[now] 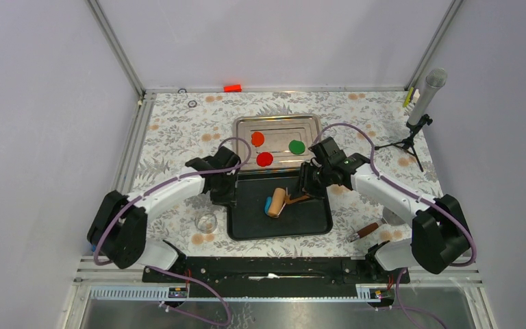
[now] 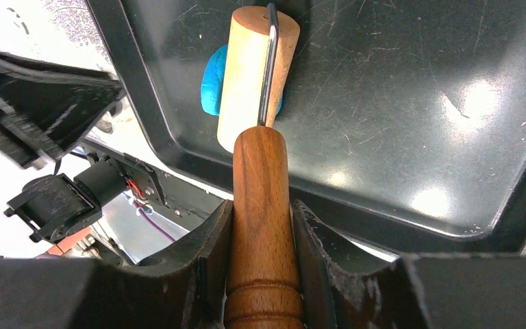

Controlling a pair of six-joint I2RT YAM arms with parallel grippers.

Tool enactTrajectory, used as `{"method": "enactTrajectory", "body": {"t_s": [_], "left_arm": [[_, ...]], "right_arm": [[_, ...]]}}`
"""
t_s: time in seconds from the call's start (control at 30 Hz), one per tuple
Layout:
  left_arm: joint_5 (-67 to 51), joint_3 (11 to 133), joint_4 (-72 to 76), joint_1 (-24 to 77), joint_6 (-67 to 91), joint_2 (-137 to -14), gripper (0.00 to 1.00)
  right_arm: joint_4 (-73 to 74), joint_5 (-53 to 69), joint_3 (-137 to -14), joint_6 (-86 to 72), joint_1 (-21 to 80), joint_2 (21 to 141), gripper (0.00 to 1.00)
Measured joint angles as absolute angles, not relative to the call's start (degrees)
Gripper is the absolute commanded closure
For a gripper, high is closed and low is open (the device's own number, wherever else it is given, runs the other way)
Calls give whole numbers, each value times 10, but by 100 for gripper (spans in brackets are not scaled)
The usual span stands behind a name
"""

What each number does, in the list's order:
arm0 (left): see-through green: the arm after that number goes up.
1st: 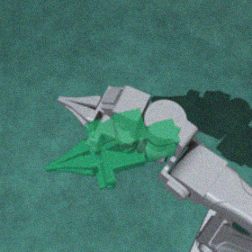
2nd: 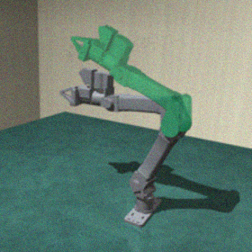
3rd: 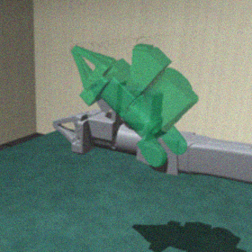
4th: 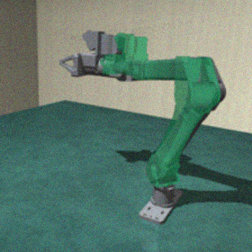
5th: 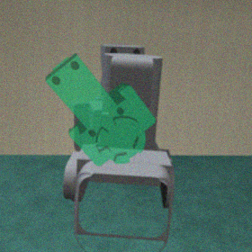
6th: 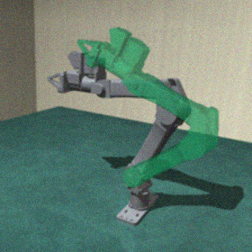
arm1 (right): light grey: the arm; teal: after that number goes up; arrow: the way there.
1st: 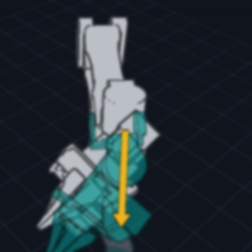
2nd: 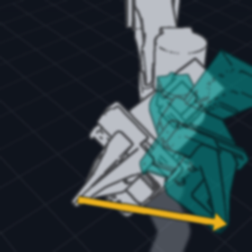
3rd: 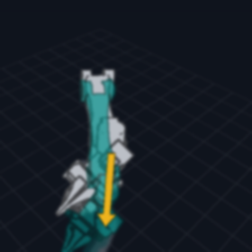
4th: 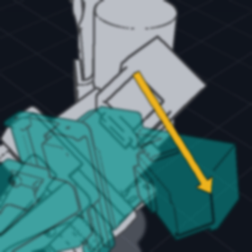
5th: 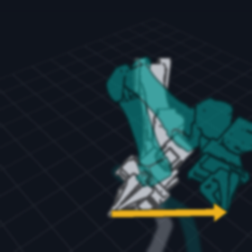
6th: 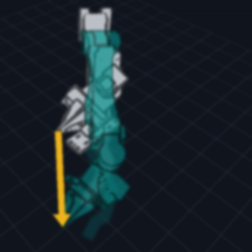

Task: Roll out the dumpling wrappers from the dough
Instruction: Flatten out the dough on the work surface.

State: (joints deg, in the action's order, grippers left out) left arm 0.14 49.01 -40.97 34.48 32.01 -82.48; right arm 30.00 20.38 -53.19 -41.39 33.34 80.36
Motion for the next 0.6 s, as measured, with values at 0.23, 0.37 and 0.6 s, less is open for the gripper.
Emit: {"method": "enactTrajectory", "body": {"t_s": [0.23,0.37,0.6], "left_arm": [[-2,563,-438,351,313,-745,58],[-8,570,-437,352,315,-733,59],[-22,556,-439,354,321,-747,60]], "right_arm": [[309,185,-529,-412,340,789,100],[335,164,-539,-409,342,778,100],[418,104,-573,-389,342,770,100]]}}
